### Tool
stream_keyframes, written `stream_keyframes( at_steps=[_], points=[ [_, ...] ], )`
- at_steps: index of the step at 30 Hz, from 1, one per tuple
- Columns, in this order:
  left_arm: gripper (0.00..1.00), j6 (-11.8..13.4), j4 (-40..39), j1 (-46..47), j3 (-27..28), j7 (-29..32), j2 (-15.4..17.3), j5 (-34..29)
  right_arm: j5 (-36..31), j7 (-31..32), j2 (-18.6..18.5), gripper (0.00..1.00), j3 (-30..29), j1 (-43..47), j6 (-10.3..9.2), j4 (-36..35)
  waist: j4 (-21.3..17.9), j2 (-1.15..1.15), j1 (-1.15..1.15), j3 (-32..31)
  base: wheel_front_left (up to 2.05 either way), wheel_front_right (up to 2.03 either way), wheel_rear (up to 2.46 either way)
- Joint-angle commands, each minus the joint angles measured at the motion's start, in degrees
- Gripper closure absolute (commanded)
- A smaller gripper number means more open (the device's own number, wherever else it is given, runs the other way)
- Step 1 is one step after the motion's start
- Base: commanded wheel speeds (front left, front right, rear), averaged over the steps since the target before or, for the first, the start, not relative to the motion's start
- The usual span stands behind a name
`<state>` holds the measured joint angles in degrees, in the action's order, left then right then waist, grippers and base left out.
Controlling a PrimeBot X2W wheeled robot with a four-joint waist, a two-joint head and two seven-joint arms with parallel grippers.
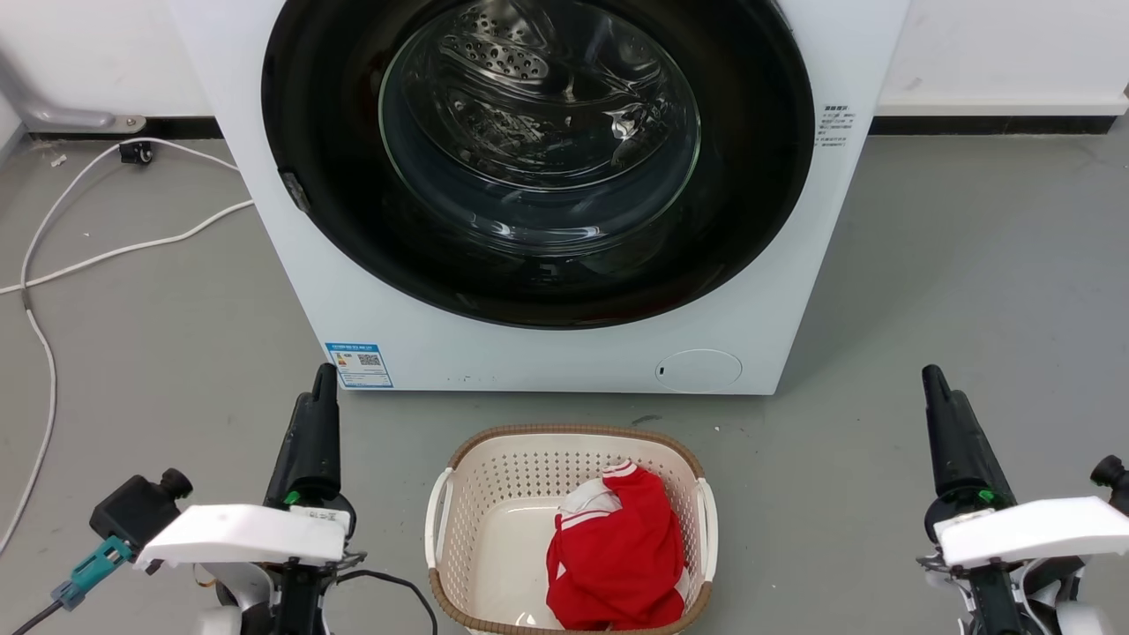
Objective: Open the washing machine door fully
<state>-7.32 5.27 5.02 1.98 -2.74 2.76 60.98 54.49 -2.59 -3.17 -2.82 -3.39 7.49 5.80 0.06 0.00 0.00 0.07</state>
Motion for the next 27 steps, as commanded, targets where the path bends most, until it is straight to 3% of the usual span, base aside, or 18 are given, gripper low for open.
stream_keyframes(
  at_steps=[1, 12, 27],
  points=[
    [0.00, -0.1, -1.2, 1.1, -0.3, -0.5, 0.1, -2.3, -2.9, -0.6, -0.3, 0.00, 0.3, -0.4, 0.00, -1.1, 0.0, 0.00, 0.00, 0.0, 0.00, 0.00, 0.00],
    [0.00, 0.2, -1.1, 1.3, -0.5, -2.6, 0.1, -15.2, -17.2, -2.7, 0.1, 0.00, 0.8, 0.1, 0.00, -0.8, 0.1, 0.00, 0.00, 0.1, 0.00, 0.00, 0.00],
    [0.00, 0.9, 0.1, 0.8, -3.2, -5.2, 0.8, -30.4, -30.1, -3.7, 0.3, 0.00, 1.0, 0.3, 0.00, -0.1, 0.3, 0.00, 0.00, 0.0, 0.00, 0.00, 0.00]
  ],
)
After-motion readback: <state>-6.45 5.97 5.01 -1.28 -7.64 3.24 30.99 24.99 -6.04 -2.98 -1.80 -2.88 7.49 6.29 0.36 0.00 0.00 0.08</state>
